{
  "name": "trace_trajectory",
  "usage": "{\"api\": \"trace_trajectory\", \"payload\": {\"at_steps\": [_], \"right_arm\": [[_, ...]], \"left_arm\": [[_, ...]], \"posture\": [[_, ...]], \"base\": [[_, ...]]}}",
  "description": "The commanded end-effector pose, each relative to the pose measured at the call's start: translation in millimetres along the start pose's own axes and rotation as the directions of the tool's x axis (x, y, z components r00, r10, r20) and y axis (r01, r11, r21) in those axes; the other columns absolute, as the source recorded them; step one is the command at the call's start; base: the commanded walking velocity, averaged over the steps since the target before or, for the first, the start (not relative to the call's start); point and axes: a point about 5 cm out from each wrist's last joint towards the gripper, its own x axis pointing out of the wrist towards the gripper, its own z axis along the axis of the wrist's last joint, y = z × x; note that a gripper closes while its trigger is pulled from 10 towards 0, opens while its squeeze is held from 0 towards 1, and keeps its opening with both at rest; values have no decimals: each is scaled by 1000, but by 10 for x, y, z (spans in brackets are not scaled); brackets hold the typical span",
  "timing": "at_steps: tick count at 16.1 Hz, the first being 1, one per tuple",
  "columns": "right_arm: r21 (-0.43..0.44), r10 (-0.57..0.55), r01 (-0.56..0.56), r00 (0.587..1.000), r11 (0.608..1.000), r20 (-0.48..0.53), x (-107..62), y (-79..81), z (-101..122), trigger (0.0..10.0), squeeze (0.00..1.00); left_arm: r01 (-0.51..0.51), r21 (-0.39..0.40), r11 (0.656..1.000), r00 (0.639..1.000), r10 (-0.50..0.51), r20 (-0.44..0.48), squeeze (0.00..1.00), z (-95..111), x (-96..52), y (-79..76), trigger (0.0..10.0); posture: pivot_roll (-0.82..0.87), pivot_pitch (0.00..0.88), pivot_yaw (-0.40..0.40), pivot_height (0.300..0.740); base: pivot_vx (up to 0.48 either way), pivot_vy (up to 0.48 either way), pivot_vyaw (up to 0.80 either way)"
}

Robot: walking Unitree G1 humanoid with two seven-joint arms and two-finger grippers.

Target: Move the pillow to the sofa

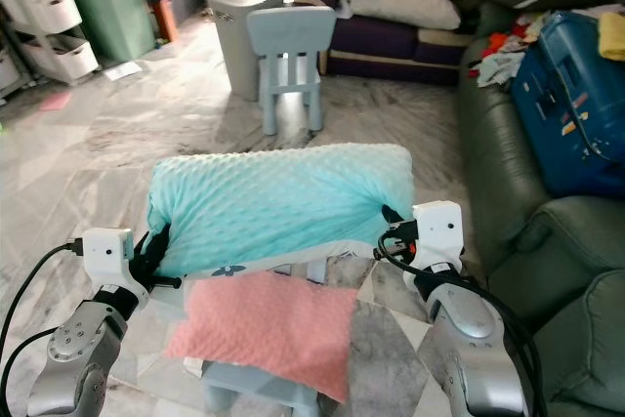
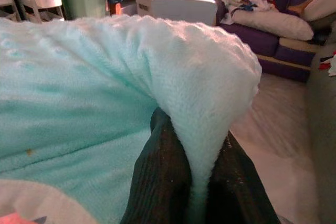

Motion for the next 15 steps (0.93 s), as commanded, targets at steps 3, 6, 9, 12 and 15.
{"api": "trace_trajectory", "payload": {"at_steps": [3, 6, 9, 12, 15], "right_arm": [[3, -46, 46, 999, 999, 26, -39, -104, 58, 10000, 0], [9, -45, 45, 999, 999, 12, -59, -97, 45, 10000, 0], [11, -48, 48, 999, 999, -5, -68, -107, 30, 10000, 0], [6, -41, 41, 999, 999, -8, -68, -103, 30, 10000, 0], [8, -35, 35, 999, 999, -18, -64, -99, 24, 10000, 0]], "left_arm": [[-48, 6, 999, 999, 48, -12, 0, 9, 9, 53, 10000], [-41, -6, 999, 999, 41, -19, 0, -10, -9, 37, 10000], [-39, -11, 999, 999, 39, -22, 0, -20, -20, 23, 10000], [-45, -17, 999, 999, 45, -29, 0, -32, -35, 16, 10000], [-46, -26, 999, 998, 45, -34, 0, -41, -42, 14, 10000]], "posture": [[-155, 0, 6, 740], [-158, 0, 4, 740], [-159, 0, 1, 740], [-156, 0, -4, 740], [-157, 0, -7, 740]], "base": [[0, 0, 0], [0, 0, 0], [0, 0, -525], [0, 0, -796], [0, 0, -800]]}}
